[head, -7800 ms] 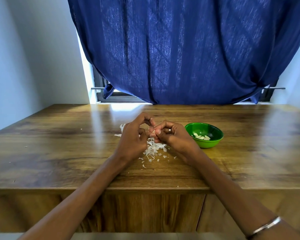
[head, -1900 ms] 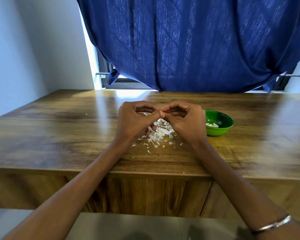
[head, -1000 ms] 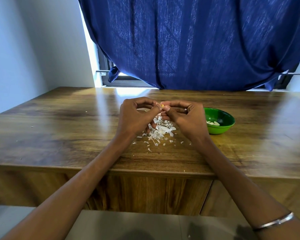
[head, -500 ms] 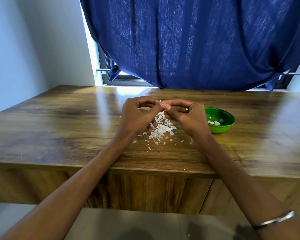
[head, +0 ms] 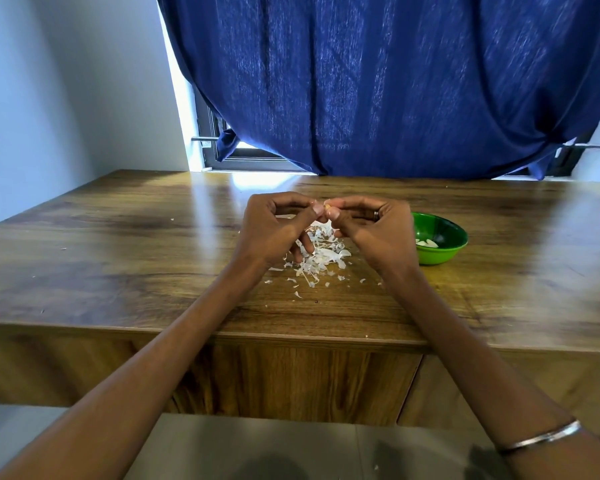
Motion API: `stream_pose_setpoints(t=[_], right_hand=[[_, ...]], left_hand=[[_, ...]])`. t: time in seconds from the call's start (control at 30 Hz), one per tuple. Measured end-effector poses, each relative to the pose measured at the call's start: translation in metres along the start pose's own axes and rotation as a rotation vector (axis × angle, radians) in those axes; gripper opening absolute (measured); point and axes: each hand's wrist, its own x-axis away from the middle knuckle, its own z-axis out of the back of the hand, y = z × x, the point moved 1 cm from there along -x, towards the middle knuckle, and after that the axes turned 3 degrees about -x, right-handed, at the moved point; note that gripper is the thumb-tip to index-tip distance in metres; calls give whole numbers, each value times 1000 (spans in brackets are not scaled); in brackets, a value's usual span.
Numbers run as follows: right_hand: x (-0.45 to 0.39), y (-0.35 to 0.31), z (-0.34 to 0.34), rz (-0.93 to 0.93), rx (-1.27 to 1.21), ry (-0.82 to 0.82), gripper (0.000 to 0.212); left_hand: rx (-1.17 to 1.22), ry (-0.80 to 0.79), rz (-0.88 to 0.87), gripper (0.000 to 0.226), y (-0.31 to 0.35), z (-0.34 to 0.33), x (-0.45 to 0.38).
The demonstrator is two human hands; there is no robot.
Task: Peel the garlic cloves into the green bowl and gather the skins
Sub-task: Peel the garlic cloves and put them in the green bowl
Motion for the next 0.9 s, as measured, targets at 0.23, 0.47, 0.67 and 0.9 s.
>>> stream_pose_setpoints(t=[0.23, 0.47, 0.67, 0.9], right_hand=[[1, -3, 0, -101, -96, -44, 15], [2, -7, 1, -200, -183, -45, 14], [1, -7, 0, -262, -234, -40, 14], [0, -7, 1, -339, -319, -64, 14]], left_hand=[[-23, 26, -13, 8, 0, -1, 0], [-26, 29, -11, 10, 0, -1, -1], [-15, 36, -9, 9, -1, -1, -1], [-23, 33, 8, 9, -3, -2, -2]])
